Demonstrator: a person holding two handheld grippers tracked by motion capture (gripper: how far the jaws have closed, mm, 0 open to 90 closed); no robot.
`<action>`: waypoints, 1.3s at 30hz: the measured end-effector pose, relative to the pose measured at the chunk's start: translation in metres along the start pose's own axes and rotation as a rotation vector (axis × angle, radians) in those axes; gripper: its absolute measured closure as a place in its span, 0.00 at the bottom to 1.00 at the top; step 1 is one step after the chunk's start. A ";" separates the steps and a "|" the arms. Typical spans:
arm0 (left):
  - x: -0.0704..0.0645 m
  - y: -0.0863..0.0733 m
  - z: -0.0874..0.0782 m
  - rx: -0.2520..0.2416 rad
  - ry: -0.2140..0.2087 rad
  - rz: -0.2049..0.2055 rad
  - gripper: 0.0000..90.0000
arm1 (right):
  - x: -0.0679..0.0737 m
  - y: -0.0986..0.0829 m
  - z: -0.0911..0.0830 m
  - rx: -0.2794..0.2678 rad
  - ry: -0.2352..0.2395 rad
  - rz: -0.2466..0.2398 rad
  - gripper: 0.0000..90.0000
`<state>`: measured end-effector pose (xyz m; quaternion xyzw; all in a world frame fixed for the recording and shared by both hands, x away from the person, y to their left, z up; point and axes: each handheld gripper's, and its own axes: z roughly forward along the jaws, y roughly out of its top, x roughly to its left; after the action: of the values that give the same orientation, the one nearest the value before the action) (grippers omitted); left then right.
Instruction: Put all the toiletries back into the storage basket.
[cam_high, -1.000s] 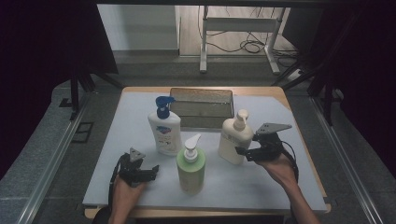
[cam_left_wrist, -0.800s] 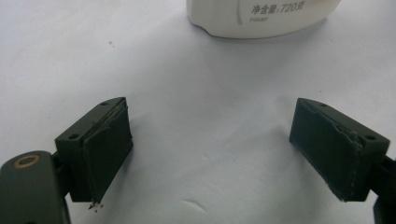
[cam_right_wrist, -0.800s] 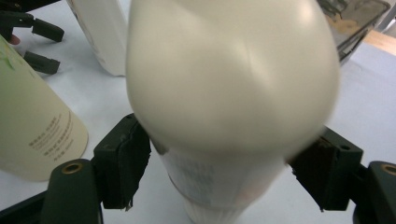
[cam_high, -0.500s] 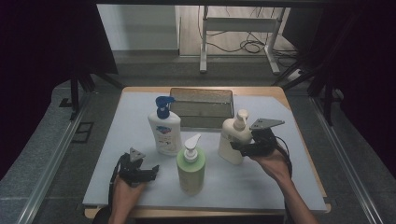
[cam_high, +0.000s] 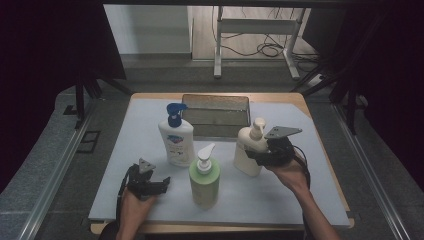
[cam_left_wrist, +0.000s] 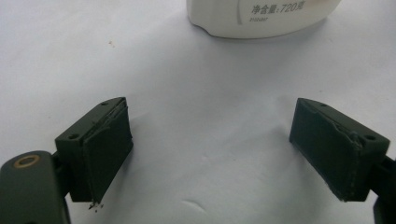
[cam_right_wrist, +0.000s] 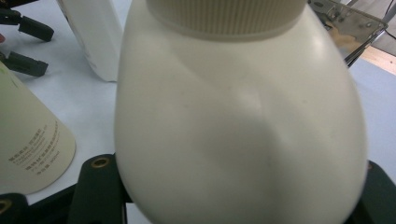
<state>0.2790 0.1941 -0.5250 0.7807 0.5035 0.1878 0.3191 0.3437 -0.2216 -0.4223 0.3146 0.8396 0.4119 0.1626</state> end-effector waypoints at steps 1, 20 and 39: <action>0.000 0.000 0.000 0.002 0.000 0.002 0.14 | 0.001 0.001 0.000 0.007 -0.004 -0.005 0.42; 0.000 0.000 0.000 0.002 0.000 0.001 0.14 | 0.004 0.017 -0.016 0.004 -0.007 0.013 0.42; 0.000 0.000 0.000 0.002 0.000 0.001 0.14 | 0.009 0.061 -0.022 -0.022 -0.005 0.003 0.42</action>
<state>0.2791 0.1942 -0.5249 0.7812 0.5033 0.1873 0.3182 0.3496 -0.2008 -0.3605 0.3150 0.8342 0.4204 0.1676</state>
